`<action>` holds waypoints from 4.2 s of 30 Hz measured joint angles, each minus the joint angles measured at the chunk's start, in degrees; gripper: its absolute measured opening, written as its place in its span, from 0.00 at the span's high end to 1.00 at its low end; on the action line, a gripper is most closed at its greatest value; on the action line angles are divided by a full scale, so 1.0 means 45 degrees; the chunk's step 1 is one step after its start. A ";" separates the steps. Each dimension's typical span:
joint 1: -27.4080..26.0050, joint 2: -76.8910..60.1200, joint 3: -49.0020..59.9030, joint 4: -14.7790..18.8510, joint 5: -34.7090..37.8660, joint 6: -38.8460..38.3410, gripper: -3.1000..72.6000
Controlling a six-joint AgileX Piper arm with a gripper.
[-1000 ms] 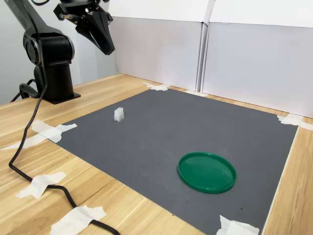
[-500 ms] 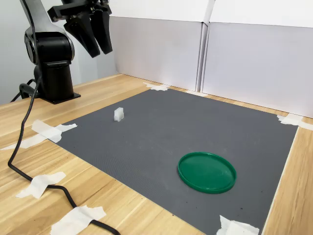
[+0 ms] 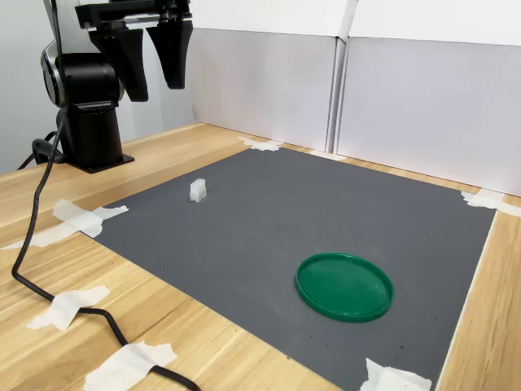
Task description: Grasp a white terminal and put it on the green lid.
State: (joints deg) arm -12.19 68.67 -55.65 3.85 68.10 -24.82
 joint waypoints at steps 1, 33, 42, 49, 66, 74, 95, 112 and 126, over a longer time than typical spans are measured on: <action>0.0000 0.0231 -0.0088 -0.0073 0.0000 -0.0056 0.01; 0.0000 0.3554 0.0435 0.0247 -0.1465 -0.2868 0.01; 0.0000 0.4326 0.0435 0.0247 -0.2069 -0.2903 0.01; 0.0000 0.5017 0.0435 0.0247 -0.2429 -0.2956 0.02; 0.0000 0.5535 0.0435 0.0247 -0.2836 -0.3126 0.02; 0.0000 0.5535 0.0435 0.0247 -0.2824 -0.3142 0.03; 0.1963 0.4704 0.0435 -0.0043 -0.2084 -0.0979 0.03; 0.2745 0.4474 0.1126 -0.0626 -0.2011 0.0004 0.03; 0.2745 0.4592 0.1577 -0.0265 -0.3690 -0.0280 0.03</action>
State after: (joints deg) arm 0.16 89.33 -48.55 2.66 51.49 -26.08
